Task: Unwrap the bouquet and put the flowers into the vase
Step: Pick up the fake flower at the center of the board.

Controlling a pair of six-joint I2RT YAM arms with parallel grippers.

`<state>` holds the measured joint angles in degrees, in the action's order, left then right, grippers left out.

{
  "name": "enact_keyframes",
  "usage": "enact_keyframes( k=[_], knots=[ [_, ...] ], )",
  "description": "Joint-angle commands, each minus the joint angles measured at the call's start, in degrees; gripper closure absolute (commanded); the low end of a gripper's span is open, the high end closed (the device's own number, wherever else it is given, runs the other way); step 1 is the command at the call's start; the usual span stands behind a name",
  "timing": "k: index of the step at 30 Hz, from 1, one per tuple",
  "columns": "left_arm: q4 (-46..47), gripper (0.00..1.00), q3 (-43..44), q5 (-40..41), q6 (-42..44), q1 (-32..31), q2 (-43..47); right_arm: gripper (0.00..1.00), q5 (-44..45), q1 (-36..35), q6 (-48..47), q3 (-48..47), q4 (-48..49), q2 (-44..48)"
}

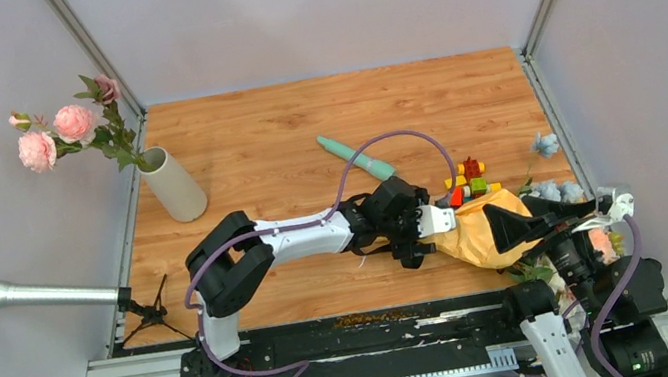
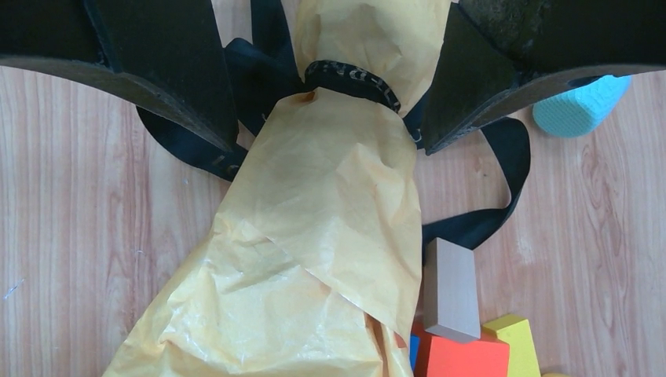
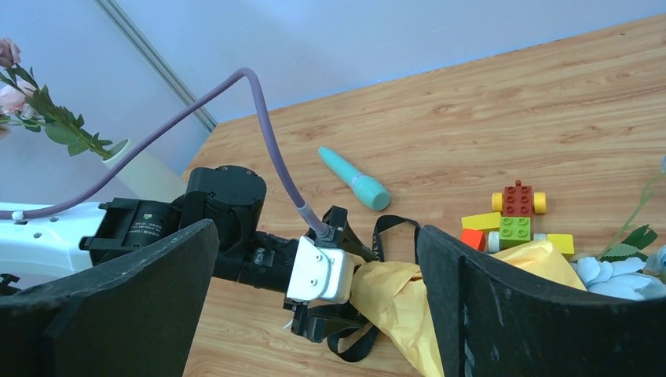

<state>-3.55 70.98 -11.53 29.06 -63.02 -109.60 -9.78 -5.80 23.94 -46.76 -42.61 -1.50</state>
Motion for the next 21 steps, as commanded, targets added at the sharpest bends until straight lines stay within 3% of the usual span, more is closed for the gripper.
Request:
enact_keyframes(
  k=[1,6,13,15,17,21],
  knots=[
    [0.2,0.12,1.9,-0.6,1.4,-0.2,-0.9,0.0,-0.4,0.1,0.6,0.6,0.2,0.7],
    [-5.1,0.32,8.1,-0.6,0.6,-0.2,-5.1,0.01,-0.8,0.2,1.3,1.1,0.2,0.8],
    [-5.4,0.34,8.5,0.4,0.8,-0.2,-6.9,0.01,-0.8,0.1,0.6,0.5,-0.5,0.9],
    [-5.7,0.42,8.8,0.4,0.8,-0.2,-7.1,0.01,-0.4,0.2,0.6,0.4,-0.8,0.9],
    [-6.0,0.61,8.6,0.4,0.9,-0.6,-6.8,0.01,-0.3,0.2,0.4,0.2,-1.0,0.9],
    [-6.0,0.89,7.7,2.0,1.8,-2.6,-4.4,0.01,-0.4,0.1,0.0,0.3,-1.5,0.9]
  ],
)
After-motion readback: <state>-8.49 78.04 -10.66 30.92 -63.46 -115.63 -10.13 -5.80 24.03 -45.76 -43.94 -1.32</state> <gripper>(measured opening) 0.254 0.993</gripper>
